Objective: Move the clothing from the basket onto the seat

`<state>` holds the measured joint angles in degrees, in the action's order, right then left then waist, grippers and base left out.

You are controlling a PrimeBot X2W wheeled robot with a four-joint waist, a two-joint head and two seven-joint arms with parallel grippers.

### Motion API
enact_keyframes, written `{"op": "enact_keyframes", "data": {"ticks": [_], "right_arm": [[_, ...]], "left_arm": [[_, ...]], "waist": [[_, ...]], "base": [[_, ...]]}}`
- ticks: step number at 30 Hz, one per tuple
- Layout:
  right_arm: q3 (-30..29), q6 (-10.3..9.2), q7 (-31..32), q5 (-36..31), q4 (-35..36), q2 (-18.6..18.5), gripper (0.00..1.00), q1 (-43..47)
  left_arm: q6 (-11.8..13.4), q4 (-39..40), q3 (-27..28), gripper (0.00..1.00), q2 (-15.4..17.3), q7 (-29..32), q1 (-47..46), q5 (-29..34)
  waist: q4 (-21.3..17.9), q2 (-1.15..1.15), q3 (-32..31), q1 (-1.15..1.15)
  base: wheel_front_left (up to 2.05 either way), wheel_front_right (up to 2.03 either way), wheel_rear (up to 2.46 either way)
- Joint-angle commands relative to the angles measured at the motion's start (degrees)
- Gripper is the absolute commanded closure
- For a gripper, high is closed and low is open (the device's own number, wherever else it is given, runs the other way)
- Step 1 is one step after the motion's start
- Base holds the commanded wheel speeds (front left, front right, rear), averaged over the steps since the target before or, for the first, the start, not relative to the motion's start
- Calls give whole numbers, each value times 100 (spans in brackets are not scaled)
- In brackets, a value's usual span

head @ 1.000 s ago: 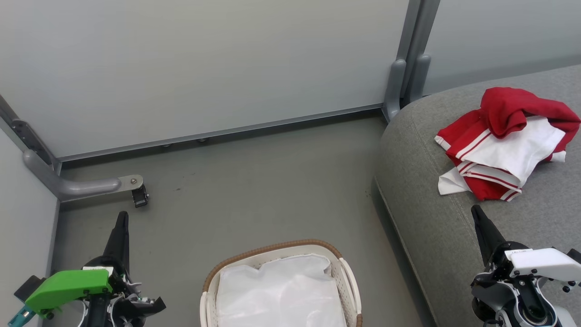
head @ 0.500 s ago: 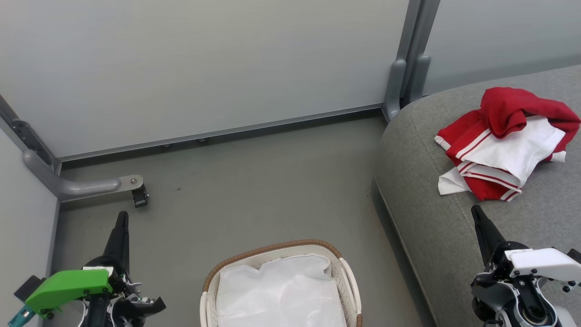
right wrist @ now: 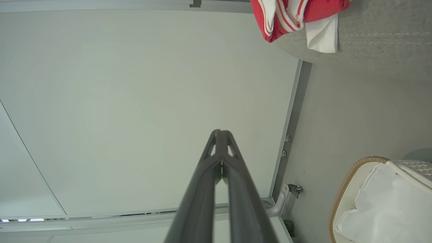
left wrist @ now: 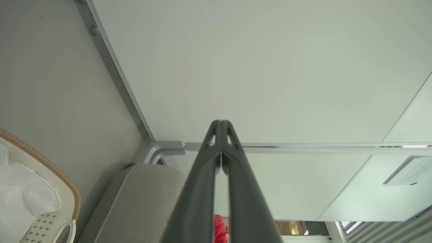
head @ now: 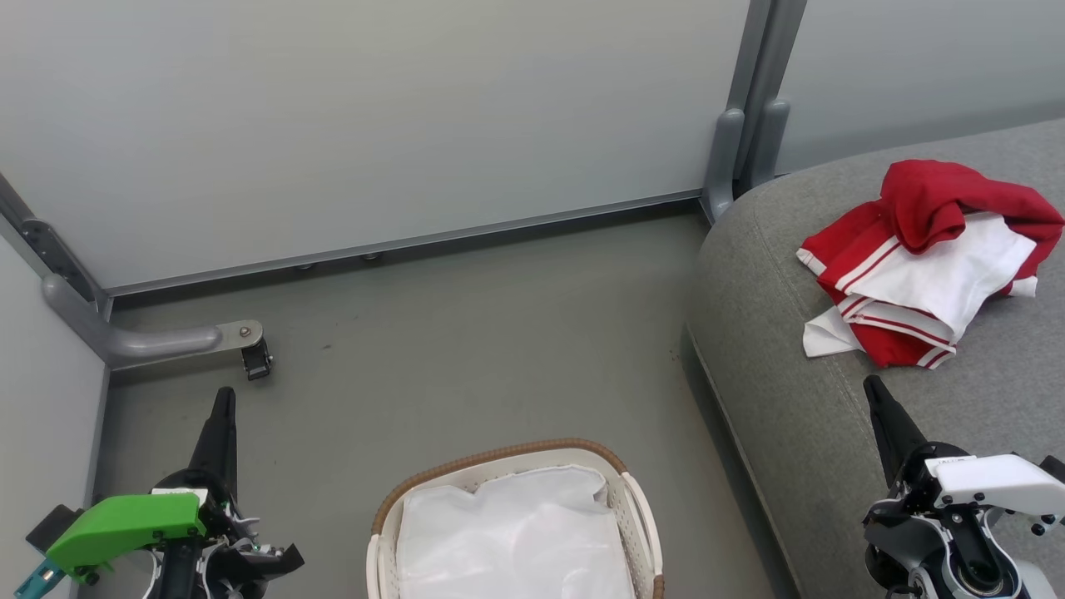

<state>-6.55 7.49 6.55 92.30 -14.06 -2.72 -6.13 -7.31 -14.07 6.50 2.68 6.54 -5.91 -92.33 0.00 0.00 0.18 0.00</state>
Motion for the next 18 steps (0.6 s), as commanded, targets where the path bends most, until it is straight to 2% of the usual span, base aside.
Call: {"op": "enact_keyframes", "data": {"ticks": [1, 18], "right_arm": [[-9, 0, 18, 21, 17, -29, 100, -15], [-9, 0, 18, 22, 16, -30, 100, -15]], "left_arm": [[-35, 11, 12, 100, 38, 19, -71, -18], [-35, 11, 12, 100, 38, 19, -71, -18]], "waist": [[0, 0, 0, 0], [0, 0, 0, 0]], "base": [[0, 0, 0], [0, 0, 0]]}}
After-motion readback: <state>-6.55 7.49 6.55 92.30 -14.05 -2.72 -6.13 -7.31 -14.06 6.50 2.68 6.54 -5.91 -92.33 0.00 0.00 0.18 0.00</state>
